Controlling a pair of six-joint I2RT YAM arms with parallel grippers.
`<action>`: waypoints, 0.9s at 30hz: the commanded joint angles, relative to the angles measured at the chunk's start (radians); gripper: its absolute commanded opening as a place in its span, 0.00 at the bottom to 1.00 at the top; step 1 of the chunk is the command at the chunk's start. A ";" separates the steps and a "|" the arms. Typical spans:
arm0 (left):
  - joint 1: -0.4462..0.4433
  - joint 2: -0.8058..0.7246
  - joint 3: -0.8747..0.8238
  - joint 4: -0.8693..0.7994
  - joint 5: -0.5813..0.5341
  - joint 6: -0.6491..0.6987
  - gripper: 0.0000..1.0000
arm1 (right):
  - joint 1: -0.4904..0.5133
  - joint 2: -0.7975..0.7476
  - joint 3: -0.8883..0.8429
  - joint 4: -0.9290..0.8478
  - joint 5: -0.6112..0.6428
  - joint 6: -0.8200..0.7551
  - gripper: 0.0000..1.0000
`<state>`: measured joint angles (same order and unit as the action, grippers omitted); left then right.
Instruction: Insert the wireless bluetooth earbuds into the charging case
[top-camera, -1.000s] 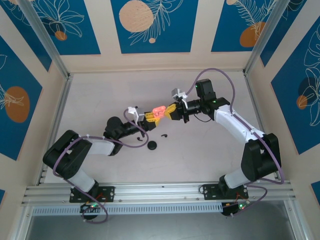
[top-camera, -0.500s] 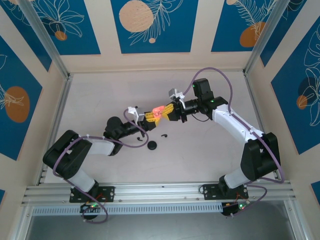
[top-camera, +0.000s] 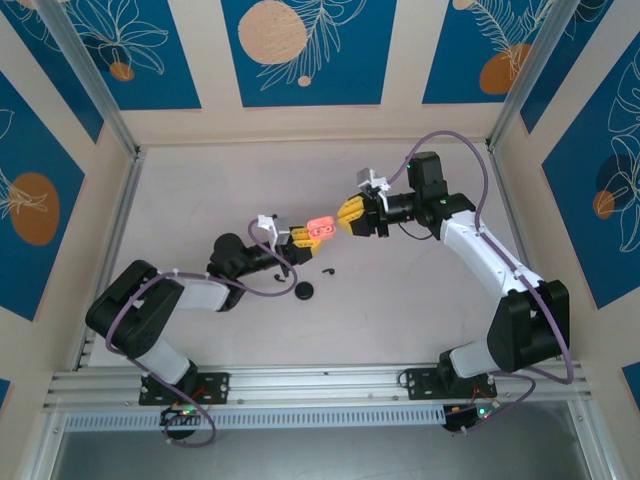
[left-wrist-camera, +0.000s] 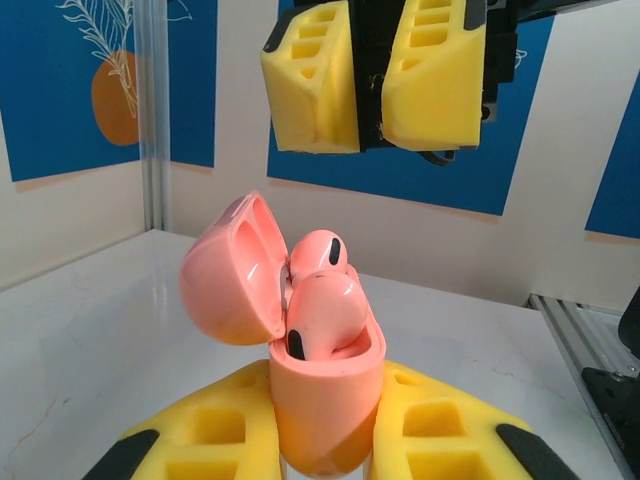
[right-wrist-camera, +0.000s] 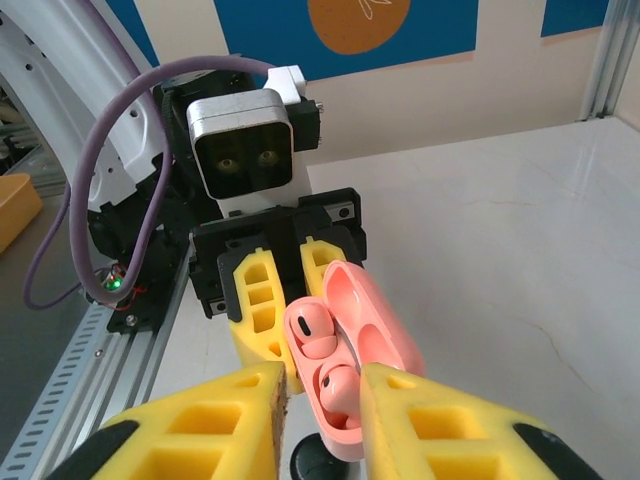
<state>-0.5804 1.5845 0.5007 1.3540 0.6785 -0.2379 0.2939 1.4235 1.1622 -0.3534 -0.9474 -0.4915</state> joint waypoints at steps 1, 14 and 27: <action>-0.006 -0.025 0.030 0.053 0.055 -0.015 0.13 | -0.005 -0.004 0.007 -0.032 -0.027 -0.035 0.36; -0.006 -0.033 0.039 0.053 0.086 -0.012 0.13 | 0.040 0.102 0.112 -0.203 -0.046 -0.142 0.60; 0.006 -0.016 0.038 0.053 -0.005 -0.044 0.13 | 0.058 0.131 0.164 -0.381 -0.146 -0.235 0.55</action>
<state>-0.5804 1.5734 0.5198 1.3552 0.7238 -0.2543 0.3470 1.5757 1.3060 -0.6399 -1.0046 -0.6743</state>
